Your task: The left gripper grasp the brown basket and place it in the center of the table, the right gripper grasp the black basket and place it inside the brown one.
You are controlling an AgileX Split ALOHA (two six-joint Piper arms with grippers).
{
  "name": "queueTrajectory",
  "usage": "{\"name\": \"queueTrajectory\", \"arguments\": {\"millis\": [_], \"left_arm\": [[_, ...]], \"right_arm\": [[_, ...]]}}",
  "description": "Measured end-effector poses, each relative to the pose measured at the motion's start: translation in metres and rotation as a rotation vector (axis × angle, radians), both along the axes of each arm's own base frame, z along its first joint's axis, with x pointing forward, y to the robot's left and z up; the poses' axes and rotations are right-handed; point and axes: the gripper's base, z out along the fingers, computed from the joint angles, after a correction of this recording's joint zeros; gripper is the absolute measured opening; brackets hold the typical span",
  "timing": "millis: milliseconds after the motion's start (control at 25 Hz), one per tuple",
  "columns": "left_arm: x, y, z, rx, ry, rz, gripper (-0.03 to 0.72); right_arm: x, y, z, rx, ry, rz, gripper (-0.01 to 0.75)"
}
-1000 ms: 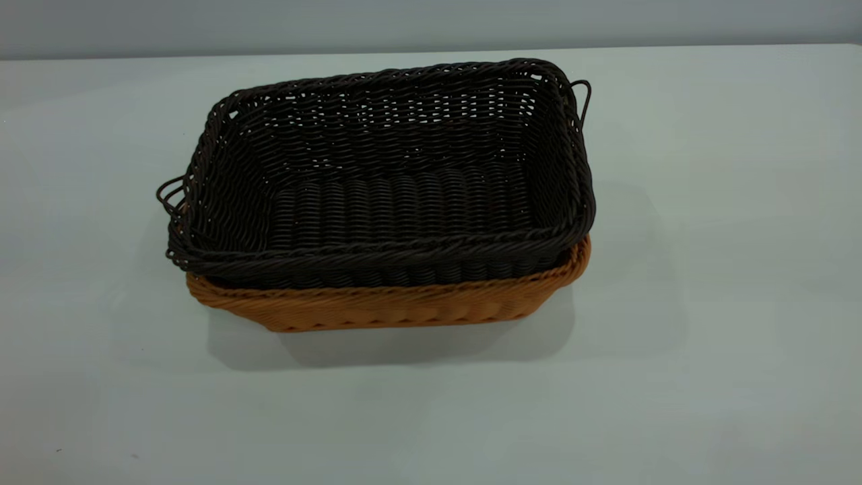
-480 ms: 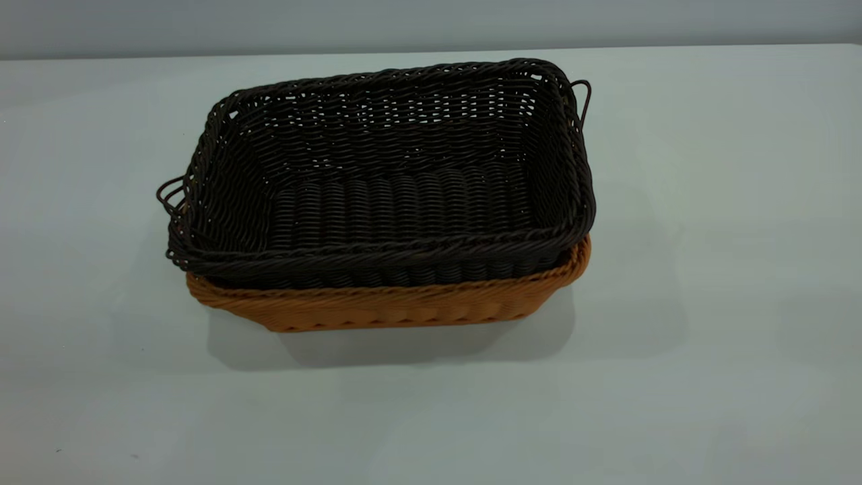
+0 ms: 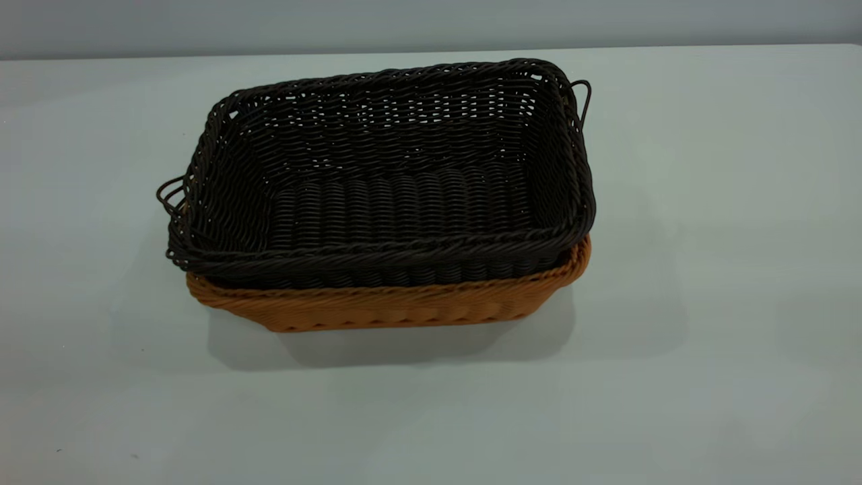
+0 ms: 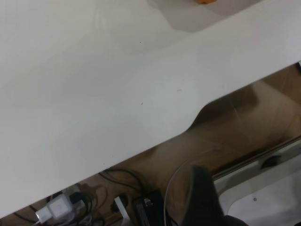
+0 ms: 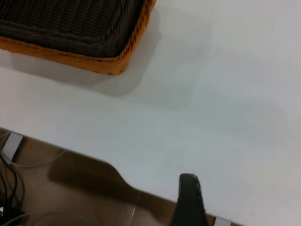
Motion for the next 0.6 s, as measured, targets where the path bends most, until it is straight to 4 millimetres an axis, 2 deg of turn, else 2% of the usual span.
{"name": "queueTrajectory", "arguments": {"millis": [160,280,440,600], "left_arm": [[0.0,0.002,0.0,-0.003,-0.006,0.035,0.468],[0.0,0.005,0.0,-0.004,-0.01,0.119,0.468],[-0.004,0.01,0.002,-0.015,-0.047,0.237,0.468],[-0.015,0.014,0.004,-0.033,-0.126,0.315,0.468]], "right_arm": [[-0.002,-0.005,0.001,0.009,-0.024,-0.152,0.499],[-0.011,-0.008,0.002,0.021,-0.096,-0.259,0.499],[-0.031,-0.009,0.003,0.045,-0.229,-0.275,0.499],[-0.034,-0.009,0.002,0.046,-0.236,-0.274,0.499]]}}
